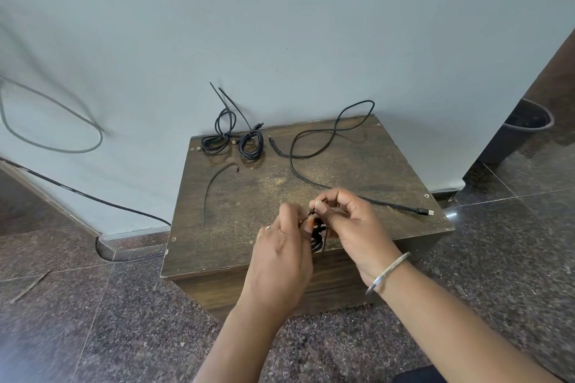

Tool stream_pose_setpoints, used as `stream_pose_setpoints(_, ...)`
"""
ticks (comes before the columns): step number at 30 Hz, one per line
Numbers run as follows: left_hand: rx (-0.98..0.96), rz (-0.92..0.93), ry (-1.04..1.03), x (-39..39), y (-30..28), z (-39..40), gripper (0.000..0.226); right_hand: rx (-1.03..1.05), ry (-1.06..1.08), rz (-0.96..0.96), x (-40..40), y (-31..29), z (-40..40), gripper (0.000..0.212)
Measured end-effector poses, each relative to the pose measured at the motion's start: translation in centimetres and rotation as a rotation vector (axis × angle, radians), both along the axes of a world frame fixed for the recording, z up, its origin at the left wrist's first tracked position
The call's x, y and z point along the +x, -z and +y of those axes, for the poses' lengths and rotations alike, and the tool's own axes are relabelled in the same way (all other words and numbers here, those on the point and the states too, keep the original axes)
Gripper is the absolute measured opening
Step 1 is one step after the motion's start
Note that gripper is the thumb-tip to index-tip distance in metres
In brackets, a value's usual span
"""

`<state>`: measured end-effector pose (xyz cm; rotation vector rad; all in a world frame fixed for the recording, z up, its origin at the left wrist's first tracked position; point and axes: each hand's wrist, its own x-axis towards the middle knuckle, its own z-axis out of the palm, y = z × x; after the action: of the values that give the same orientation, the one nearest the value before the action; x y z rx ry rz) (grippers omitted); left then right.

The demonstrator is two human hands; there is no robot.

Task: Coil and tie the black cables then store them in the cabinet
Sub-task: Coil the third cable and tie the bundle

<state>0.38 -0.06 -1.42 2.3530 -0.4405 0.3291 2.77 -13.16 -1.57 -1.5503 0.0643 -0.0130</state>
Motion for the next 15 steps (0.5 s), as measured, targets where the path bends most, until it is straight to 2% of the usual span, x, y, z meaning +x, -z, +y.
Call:
stream_pose_setpoints(7,-0.123,0.150,-0.002,0.8,0.1,1.1,0.015,0.052,-0.006,0.025,-0.1,0.3,0.0,0.011)
stream_pose_setpoints(13,-0.118,0.507,0.101,1.3,0.6,1.9,0.029,0.083,0.141,0.037,0.7,0.1,-1.3,0.020)
stream_pose_setpoints(15,-0.150,0.570,0.151,1.3,0.7,1.8,0.031,0.076,0.176,0.043,0.8,0.3,-1.5,0.021)
